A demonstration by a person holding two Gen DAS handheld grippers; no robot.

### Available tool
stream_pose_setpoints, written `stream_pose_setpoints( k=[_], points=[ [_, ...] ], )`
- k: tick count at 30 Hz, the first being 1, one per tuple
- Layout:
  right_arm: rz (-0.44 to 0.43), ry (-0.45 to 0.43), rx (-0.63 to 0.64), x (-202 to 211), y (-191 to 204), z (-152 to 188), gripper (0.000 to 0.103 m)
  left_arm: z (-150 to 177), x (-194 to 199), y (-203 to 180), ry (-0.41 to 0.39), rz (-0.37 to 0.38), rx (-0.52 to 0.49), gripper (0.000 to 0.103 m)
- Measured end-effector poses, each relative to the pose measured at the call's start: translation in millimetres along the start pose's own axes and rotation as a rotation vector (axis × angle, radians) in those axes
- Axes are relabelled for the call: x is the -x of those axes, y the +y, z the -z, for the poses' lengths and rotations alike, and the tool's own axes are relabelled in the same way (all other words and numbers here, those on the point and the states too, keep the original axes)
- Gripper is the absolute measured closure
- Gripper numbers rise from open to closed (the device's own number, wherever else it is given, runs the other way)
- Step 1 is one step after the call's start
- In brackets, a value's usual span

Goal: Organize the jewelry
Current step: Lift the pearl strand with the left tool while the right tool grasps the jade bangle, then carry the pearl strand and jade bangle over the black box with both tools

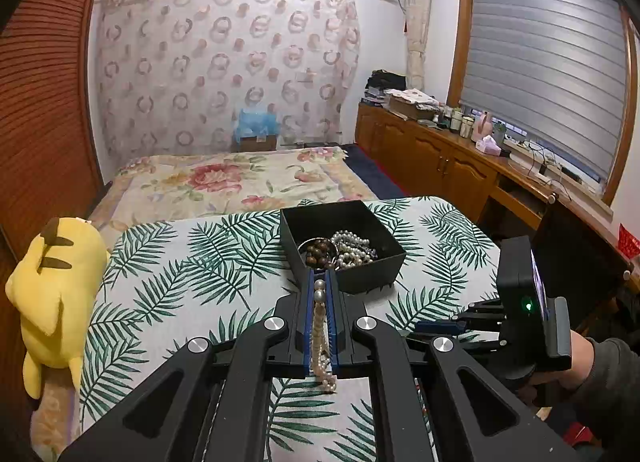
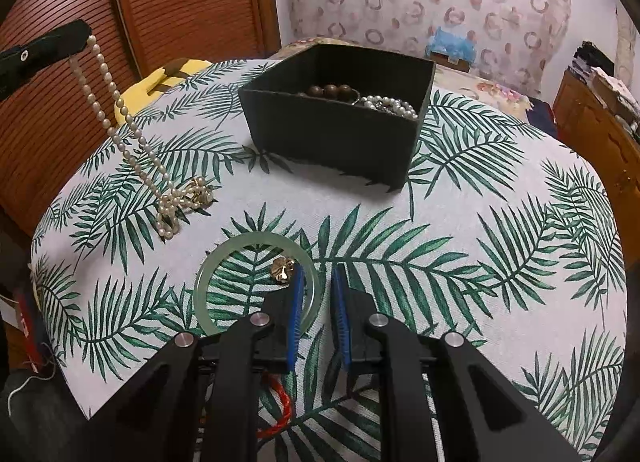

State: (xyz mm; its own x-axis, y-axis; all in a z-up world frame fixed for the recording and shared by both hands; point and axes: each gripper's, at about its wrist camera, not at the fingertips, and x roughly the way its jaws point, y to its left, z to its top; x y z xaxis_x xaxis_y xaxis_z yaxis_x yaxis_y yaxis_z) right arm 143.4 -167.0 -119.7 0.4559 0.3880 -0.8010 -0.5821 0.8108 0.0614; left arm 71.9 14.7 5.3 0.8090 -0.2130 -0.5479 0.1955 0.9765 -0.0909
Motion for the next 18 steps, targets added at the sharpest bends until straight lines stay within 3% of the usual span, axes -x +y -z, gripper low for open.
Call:
stream_pose_setpoints(
  k=[18],
  points=[
    [0.019,-0.144,-0.003,51,-4,-13,0.095,-39,18,-10,-0.074,-0.010,-0.036,0.098]
  ],
)
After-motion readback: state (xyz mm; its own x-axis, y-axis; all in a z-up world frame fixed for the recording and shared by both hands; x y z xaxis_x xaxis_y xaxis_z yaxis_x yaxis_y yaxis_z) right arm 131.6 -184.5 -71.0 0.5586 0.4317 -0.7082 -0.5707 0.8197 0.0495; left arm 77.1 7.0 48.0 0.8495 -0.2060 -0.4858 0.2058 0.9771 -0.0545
